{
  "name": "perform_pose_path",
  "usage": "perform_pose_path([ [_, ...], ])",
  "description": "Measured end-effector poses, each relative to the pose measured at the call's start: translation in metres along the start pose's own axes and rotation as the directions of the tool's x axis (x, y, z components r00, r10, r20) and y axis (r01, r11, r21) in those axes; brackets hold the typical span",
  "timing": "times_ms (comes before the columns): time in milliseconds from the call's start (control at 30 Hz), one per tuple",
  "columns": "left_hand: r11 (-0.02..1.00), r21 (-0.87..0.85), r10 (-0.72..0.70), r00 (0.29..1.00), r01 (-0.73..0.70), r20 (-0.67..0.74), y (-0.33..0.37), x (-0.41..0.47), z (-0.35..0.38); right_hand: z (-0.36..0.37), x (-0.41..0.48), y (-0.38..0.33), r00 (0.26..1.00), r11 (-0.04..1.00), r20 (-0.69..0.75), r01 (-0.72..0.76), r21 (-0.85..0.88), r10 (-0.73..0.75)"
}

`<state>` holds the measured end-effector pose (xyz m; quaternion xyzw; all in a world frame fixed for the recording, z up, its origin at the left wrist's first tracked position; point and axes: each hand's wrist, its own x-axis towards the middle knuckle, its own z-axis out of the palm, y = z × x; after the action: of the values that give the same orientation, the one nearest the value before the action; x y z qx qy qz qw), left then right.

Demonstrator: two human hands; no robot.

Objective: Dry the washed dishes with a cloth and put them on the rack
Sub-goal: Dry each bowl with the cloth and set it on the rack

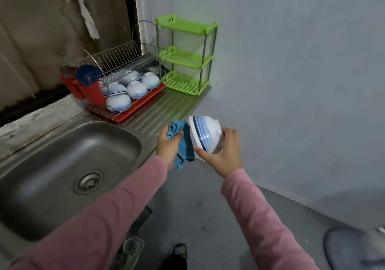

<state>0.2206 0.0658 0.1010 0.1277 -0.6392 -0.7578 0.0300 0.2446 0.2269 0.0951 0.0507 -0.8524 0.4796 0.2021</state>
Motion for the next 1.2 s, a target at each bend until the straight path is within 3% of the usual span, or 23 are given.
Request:
perform_pose_path([
  [433,0.996,0.057,0.083,0.972,-0.072,-0.218,0.003,0.212,0.064,0.063,0.218,0.085,0.973,0.983,0.148,0.182,-0.021,-0.177],
  [600,0.996,0.034,0.092,0.944,-0.086,-0.318,0.0,0.267,0.067,0.094,0.277,0.107,0.971,0.985,0.174,0.172,-0.016,-0.167],
  [967,0.996,0.065,0.092,0.79,-0.067,-0.606,-0.015,0.368,0.047,0.212,0.376,0.141,0.895,0.973,0.413,0.216,-0.077,-0.166],
  [1200,0.994,0.097,0.104,0.691,-0.05,-0.715,-0.015,0.417,0.051,0.262,0.451,0.163,0.843,0.898,0.522,0.324,-0.297,-0.132],
])
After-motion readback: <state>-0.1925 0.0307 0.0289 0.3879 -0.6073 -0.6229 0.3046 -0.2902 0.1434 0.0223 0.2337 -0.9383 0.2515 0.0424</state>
